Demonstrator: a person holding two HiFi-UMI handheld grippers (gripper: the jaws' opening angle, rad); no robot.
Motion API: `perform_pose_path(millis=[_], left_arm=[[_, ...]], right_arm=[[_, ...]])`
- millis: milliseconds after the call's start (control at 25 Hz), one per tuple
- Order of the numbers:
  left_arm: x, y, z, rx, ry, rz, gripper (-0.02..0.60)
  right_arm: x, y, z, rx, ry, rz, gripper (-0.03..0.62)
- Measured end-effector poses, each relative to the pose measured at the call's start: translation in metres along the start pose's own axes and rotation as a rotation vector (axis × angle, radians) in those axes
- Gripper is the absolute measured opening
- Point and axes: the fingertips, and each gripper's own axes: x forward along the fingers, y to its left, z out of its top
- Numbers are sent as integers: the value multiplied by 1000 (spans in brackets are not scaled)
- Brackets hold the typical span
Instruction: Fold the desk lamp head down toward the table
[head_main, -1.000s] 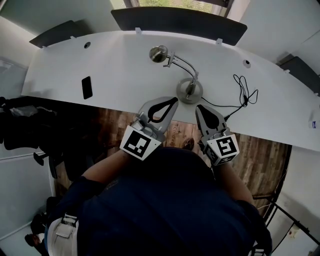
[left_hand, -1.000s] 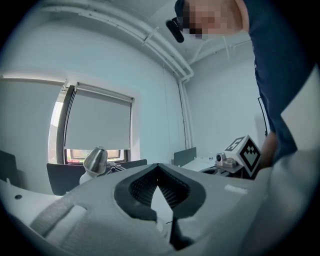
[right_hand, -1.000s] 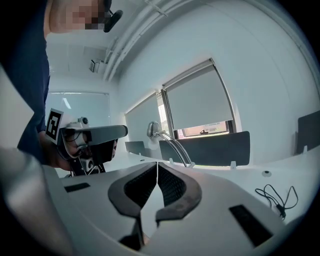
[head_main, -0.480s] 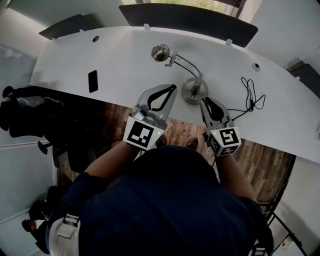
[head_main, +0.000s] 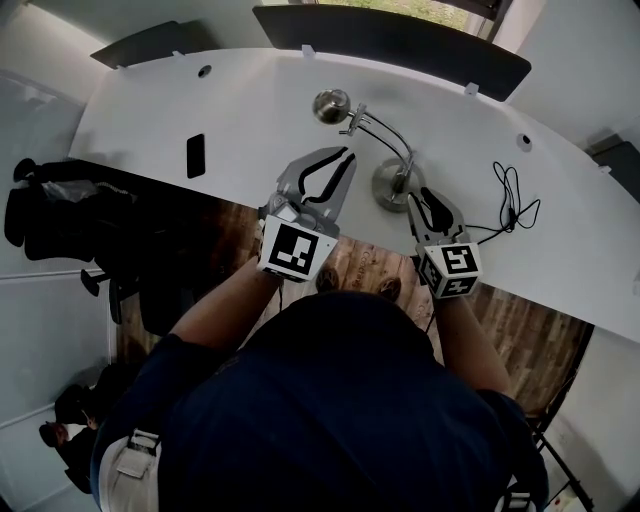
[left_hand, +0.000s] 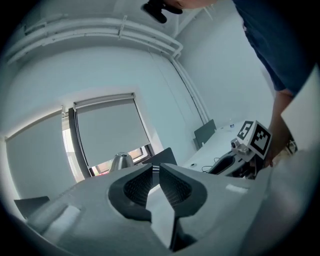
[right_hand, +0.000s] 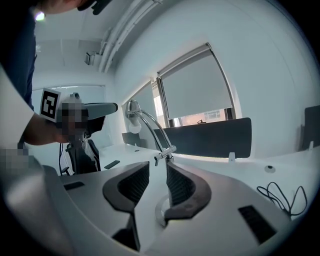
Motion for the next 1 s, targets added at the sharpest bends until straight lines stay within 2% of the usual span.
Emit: perform_pose_path(millis=[280,560,880,1000], left_arm=[[14,3,-12,144,57,34,54],[28,7,-13,260,60,53,55],[41,15,-20,300,97,75,61],[44,17,-20,307,97,86,61]], right_arm=[[22,-11,-19,-85,63,-8,143],[50,-24,-29,-119,80,-27,161],[74,-28,-30,-147,89,-32,171],[80,-32,-30,-152,78,-48,125]])
